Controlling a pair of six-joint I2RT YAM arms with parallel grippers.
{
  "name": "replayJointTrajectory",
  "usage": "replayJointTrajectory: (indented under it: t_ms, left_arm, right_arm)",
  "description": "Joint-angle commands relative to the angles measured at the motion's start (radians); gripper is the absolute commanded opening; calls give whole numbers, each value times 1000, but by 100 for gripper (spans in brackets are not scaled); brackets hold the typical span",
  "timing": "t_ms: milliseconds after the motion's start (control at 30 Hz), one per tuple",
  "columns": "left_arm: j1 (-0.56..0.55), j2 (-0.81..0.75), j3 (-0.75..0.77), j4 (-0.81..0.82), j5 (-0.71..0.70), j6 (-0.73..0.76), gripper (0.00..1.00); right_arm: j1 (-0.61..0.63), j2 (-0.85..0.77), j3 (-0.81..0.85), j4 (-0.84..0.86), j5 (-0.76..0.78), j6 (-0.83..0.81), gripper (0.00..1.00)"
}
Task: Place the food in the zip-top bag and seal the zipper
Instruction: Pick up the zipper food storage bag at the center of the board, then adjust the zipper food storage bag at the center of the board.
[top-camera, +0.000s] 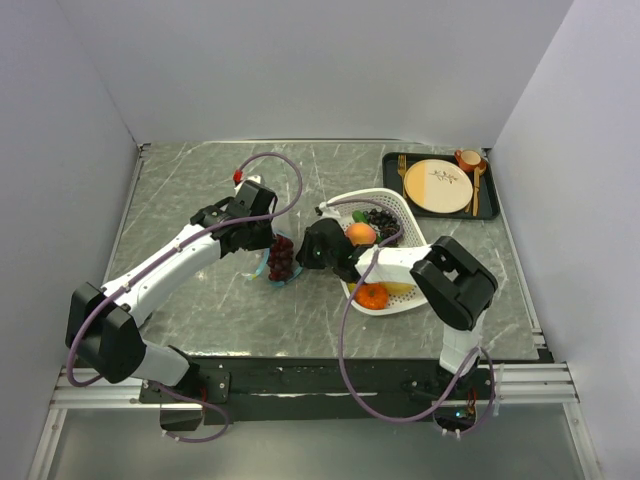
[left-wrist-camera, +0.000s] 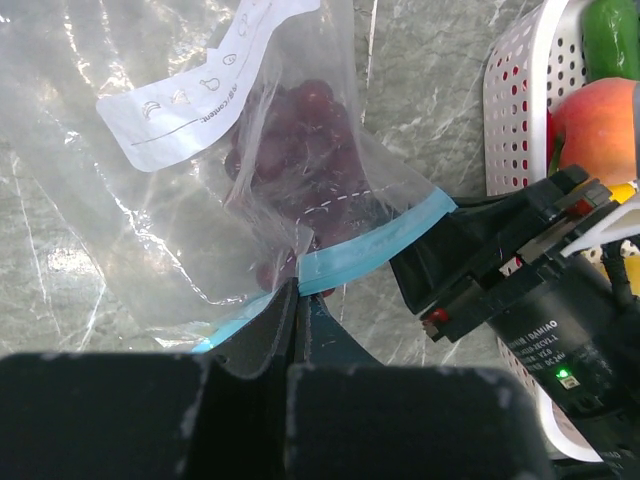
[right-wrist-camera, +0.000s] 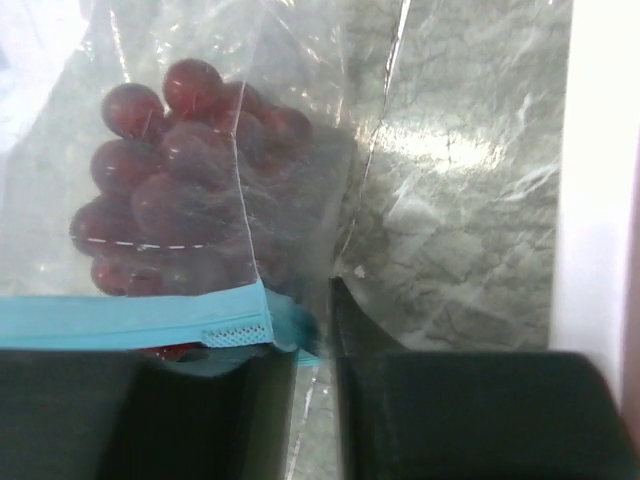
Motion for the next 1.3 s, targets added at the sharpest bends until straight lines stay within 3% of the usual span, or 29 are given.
replayJointTrajectory:
  t_ms: [0,33,100,233,533,733,833,967,1067,1167,1267]
  left_arm:
    - [6,-7,5,35,9,13,1]
    - [8,-6,8,35,9,13,1]
    - [8,-1,12,32,9,15,1]
    - [9,-4,47,6,6,22,1]
    - [49,-72,192,-97,-52,61,1]
    - [77,-127,296,-175,-95,84,1]
    - [80,-161,342,-212,-107,80,1]
    - [81,-199,406,-276,-152,64,1]
    - [81,-228,451,-322,-170,51,1]
    - [81,-250,460,-345,-160,38,1]
    - [81,-233,450,-342,-54,42,1]
  right_arm:
    - [7,-4,-6,77,28,-5,15]
    - [7,-11,-9,72,32,-6,7]
    - [7,-54,-29,73,36,-14,1]
    - [7,-146,14,-36,-7,-61,0]
    - [-48,-234,417,-495,-323,-225,0]
    - [-141,-114,747,-785,-559,-347,0]
    - [-172,-73,827,-818,-627,-363,1]
    - [-195,43,966,-865,-846,-362,2]
    - [-180,111,1006,-847,-972,-330,4]
    - [-165,146,1000,-830,-978,-316,7]
    - [-163,200,991,-867,-975,-322,9]
